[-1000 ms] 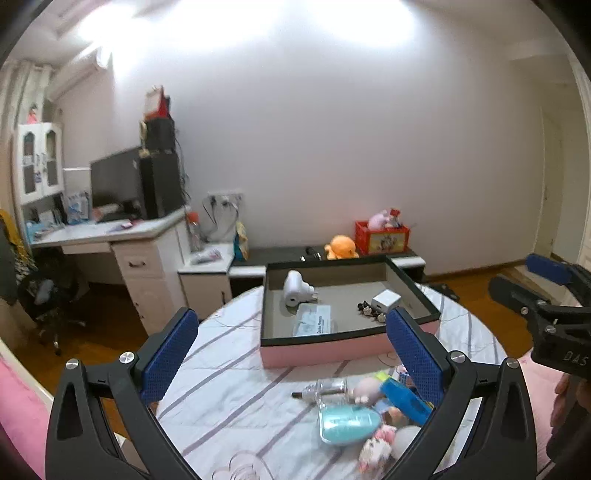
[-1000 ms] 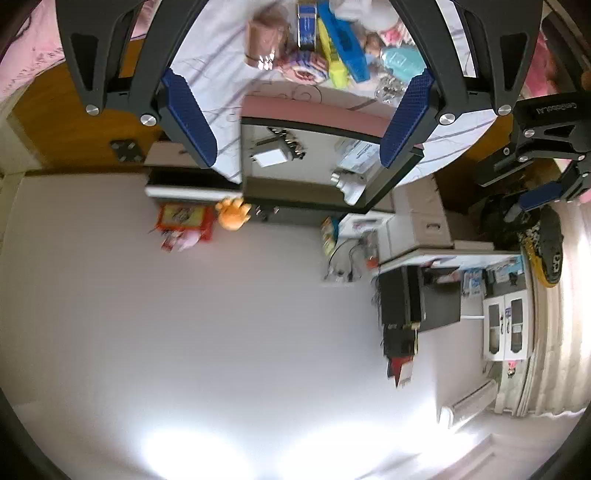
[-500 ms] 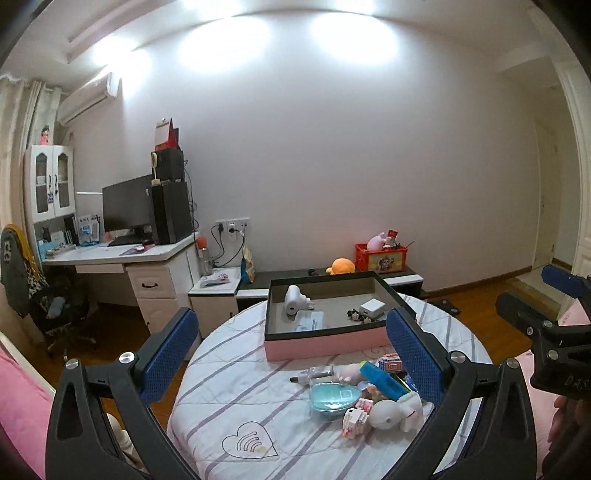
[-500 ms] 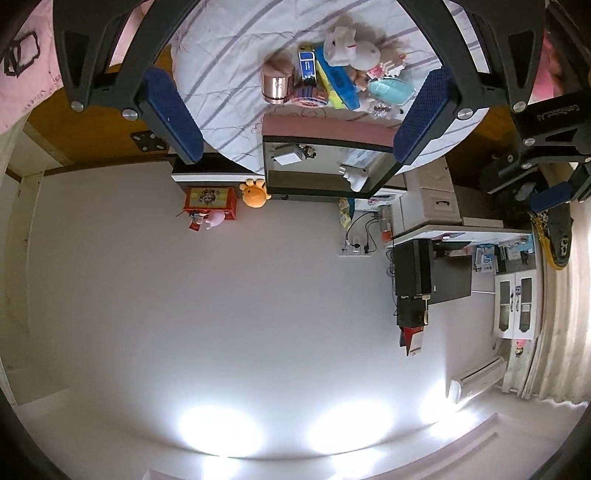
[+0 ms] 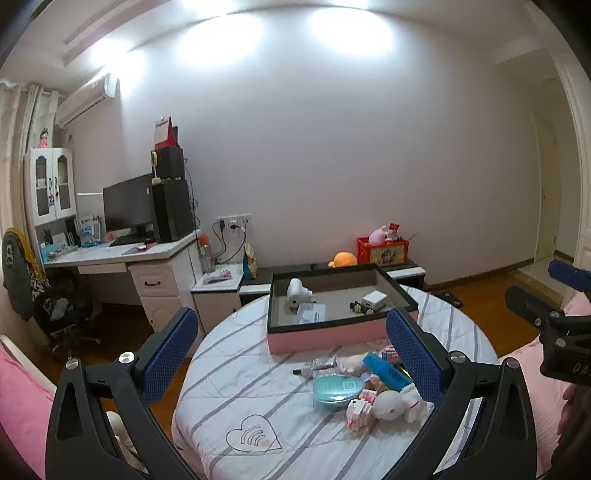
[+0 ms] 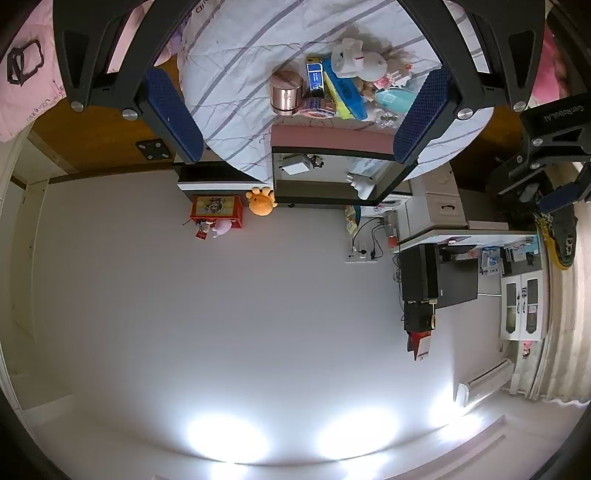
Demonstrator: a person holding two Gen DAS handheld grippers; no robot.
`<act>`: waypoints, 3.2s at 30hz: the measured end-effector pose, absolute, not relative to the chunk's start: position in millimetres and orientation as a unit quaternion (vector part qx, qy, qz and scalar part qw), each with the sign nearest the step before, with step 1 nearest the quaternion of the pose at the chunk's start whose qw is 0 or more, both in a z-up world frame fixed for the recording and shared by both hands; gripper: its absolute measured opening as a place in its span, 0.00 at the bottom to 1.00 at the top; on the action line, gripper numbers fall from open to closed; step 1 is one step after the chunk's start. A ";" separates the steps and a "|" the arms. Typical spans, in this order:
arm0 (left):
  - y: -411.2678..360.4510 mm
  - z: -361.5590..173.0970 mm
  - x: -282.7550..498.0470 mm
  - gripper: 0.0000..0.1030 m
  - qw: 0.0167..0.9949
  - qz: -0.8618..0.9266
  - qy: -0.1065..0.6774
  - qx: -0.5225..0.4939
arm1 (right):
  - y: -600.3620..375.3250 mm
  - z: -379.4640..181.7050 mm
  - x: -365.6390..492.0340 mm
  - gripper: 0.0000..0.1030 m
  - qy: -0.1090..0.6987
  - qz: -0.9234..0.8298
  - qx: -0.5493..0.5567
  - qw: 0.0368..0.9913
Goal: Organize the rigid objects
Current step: 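Move both tools back toward the remaining items on the bed, then grasp the teal heart case with left tool while right tool grasps the rose-gold cylinder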
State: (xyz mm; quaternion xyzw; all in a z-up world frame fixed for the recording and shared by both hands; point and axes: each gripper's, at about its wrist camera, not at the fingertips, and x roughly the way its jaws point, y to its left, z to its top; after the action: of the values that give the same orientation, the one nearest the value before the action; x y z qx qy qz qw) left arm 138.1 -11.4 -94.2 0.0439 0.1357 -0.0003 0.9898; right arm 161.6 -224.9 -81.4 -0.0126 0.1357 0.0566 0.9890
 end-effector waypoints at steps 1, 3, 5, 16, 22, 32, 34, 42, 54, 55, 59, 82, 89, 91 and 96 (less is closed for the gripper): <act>-11.1 -96.7 140.2 1.00 0.989 -0.001 0.140 0.044 | -225.3 -82.8 162.7 1.00 0.139 0.055 -0.014 0.989; -11.3 -103.0 144.4 1.00 0.988 -0.002 0.150 0.045 | -226.3 -87.4 166.0 1.00 0.146 0.053 -0.014 0.988; -10.4 -111.7 149.9 1.00 0.985 -0.004 0.164 0.046 | -227.4 -93.5 169.3 1.00 0.156 0.051 -0.017 0.986; 5.7 -185.4 196.0 1.00 0.958 -0.014 0.285 0.026 | -241.2 -163.4 217.0 1.00 0.261 0.024 -0.016 0.965; 8.8 -206.3 217.5 1.00 0.948 -0.010 0.317 0.024 | -247.7 -193.5 260.6 1.00 0.310 0.009 -0.018 0.950; 7.9 -228.7 250.7 1.00 0.935 -0.022 0.354 0.020 | -248.9 -222.0 321.6 0.97 0.373 0.043 0.003 0.927; 2.6 -233.6 258.1 1.00 0.930 -0.032 0.365 0.021 | -250.4 -225.0 328.4 0.77 0.384 0.058 0.007 0.921; -15.9 -242.8 274.5 1.00 0.924 -0.065 0.377 0.010 | -252.2 -233.6 335.5 0.46 0.398 0.084 0.013 0.914; -31.3 -259.2 289.9 1.00 0.909 -0.093 0.405 -0.006 | -249.1 -234.5 338.2 0.46 0.401 0.075 0.000 0.913; -30.4 -260.4 292.5 1.00 0.907 -0.098 0.409 -0.016 | -249.5 -234.7 338.5 0.46 0.401 0.076 0.001 0.913; -25.5 -258.9 296.2 0.95 0.911 -0.094 0.400 -0.035 | -249.8 -235.2 338.9 0.46 0.402 0.074 -0.002 0.913; 4.2 -264.2 296.1 0.72 0.914 -0.050 0.403 -0.007 | -245.0 -234.4 337.6 0.46 0.402 0.066 -0.016 0.913; 6.4 -252.8 289.1 0.72 0.920 -0.051 0.389 -0.012 | -246.9 -227.9 328.6 0.46 0.375 0.074 -0.006 0.924; 6.8 -246.2 285.6 0.72 0.923 -0.054 0.381 -0.013 | -246.4 -224.5 324.6 0.46 0.369 0.075 -0.003 0.926; 5.5 -224.5 277.7 0.72 0.933 -0.060 0.354 -0.010 | -243.5 -209.2 310.2 0.46 0.346 0.076 0.004 0.935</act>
State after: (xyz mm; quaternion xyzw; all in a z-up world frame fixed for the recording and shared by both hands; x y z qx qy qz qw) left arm 277.7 5.5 -224.5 -0.0104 0.3544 -0.0599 0.9331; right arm 310.2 -243.5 -209.2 0.0041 0.3462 0.0758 0.9351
